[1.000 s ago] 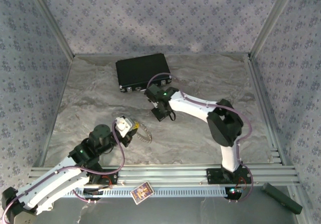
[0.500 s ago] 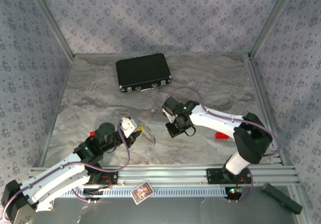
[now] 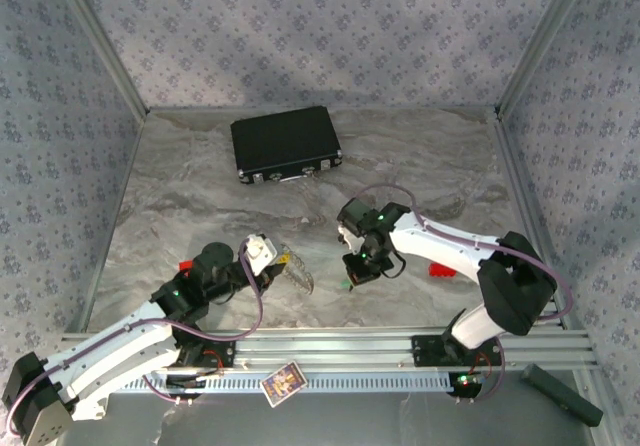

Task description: Put the keys on the keyring

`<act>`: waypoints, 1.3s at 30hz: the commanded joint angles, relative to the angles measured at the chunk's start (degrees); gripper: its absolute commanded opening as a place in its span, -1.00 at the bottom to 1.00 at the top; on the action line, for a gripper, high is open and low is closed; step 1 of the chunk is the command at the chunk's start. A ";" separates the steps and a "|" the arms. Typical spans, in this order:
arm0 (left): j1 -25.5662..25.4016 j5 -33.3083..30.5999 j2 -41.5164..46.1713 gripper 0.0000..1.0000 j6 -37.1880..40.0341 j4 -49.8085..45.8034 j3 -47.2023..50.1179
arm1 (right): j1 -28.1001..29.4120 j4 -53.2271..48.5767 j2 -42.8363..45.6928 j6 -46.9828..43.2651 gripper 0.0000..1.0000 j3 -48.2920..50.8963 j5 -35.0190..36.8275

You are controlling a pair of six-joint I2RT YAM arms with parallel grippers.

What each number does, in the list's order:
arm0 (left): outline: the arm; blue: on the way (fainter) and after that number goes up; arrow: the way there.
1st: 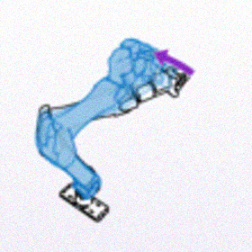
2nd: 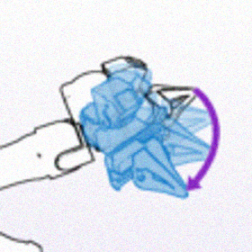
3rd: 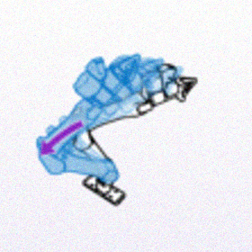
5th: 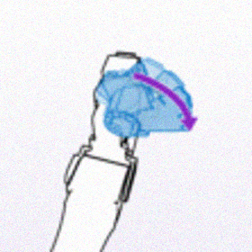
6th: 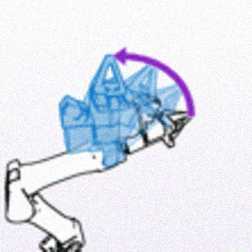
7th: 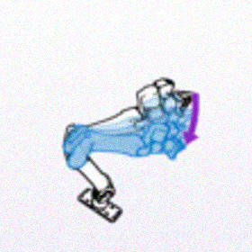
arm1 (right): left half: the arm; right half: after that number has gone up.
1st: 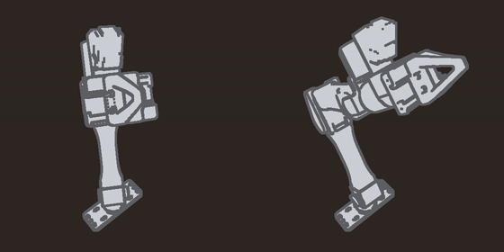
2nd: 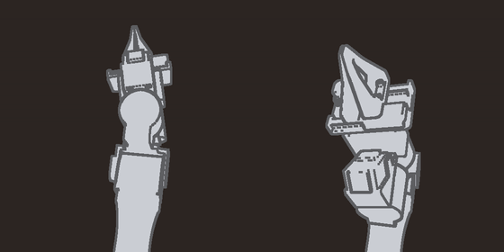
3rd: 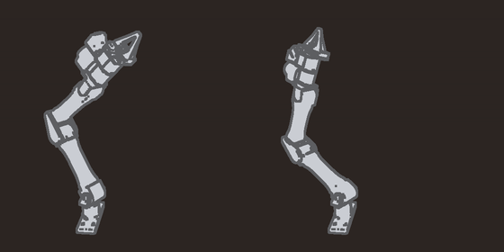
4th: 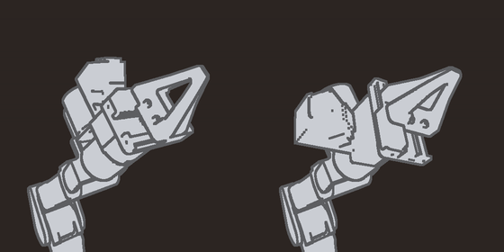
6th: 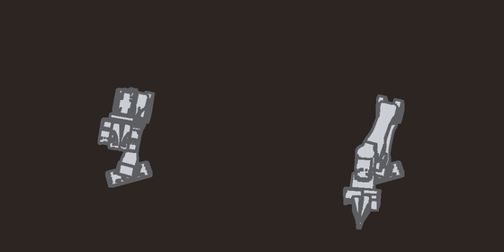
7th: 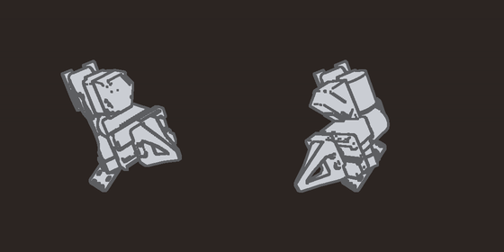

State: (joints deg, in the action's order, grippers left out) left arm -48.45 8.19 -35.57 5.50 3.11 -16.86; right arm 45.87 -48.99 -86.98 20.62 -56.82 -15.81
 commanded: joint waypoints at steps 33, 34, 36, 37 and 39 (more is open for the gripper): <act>-0.13 1.97 -4.65 -1.00 0.26 4.48 -2.30 | -5.42 12.41 -11.81 2.20 -0.59 -3.34 0.27; -0.15 1.93 -4.67 -1.00 0.24 4.51 -2.38 | -5.52 12.58 -11.81 2.31 -0.55 -3.33 0.17; -0.16 2.00 -4.77 -1.00 0.22 4.62 -2.39 | -5.70 12.69 -11.97 2.19 -0.51 -3.43 0.09; -0.13 1.94 -4.85 -1.00 0.22 4.70 -2.43 | -5.71 12.78 -12.07 2.13 -0.50 -3.56 -0.05; -0.15 2.01 -4.85 -1.00 0.22 4.71 -2.41 | -5.73 12.70 -12.41 1.80 -0.48 -3.91 -0.19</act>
State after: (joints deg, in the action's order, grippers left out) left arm -48.45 8.64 -40.29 5.48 6.24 -17.10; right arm 40.38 -35.90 -98.48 22.28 -59.53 -15.05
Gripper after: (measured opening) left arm 0.045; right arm 0.255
